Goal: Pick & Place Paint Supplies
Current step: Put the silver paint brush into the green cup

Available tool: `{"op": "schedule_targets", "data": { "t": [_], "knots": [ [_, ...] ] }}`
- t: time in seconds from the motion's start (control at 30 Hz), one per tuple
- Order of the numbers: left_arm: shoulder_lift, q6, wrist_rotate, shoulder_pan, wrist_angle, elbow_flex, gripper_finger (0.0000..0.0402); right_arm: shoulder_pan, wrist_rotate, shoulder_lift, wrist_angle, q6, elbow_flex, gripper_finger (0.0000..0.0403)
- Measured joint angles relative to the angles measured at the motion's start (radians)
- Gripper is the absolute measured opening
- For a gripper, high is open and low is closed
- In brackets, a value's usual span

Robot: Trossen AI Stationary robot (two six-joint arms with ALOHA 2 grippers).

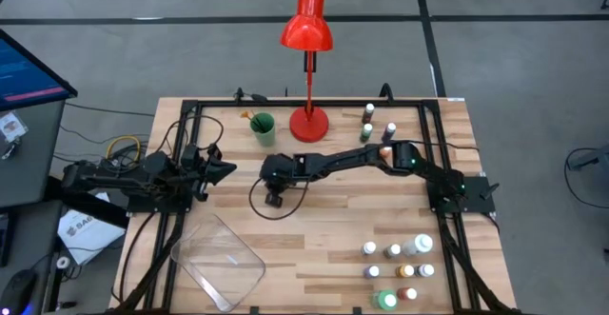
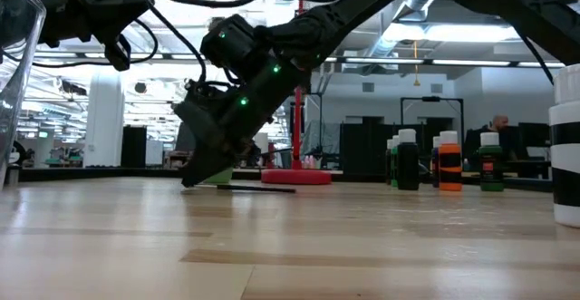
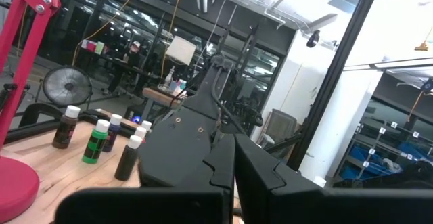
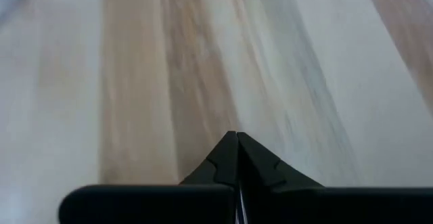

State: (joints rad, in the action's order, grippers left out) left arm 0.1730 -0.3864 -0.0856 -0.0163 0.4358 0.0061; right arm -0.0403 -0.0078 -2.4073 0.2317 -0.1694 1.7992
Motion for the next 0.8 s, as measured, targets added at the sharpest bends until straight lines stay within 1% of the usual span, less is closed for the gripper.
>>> {"op": "schedule_targets", "data": {
  "t": [0.33,0.47,0.8],
  "knots": [
    [0.0,0.0,0.001,0.0,0.001,0.0,0.0001,0.014,0.004,0.085,0.073,0.008,0.0,0.0],
    [0.0,0.0,0.004,0.0,0.001,0.0,0.0001,0.024,0.004,0.121,0.056,0.011,0.005,0.0],
    [0.0,0.0,0.003,0.0,0.002,0.0,0.0001,0.039,0.008,0.124,0.056,0.011,0.004,0.0]
  ]
}}
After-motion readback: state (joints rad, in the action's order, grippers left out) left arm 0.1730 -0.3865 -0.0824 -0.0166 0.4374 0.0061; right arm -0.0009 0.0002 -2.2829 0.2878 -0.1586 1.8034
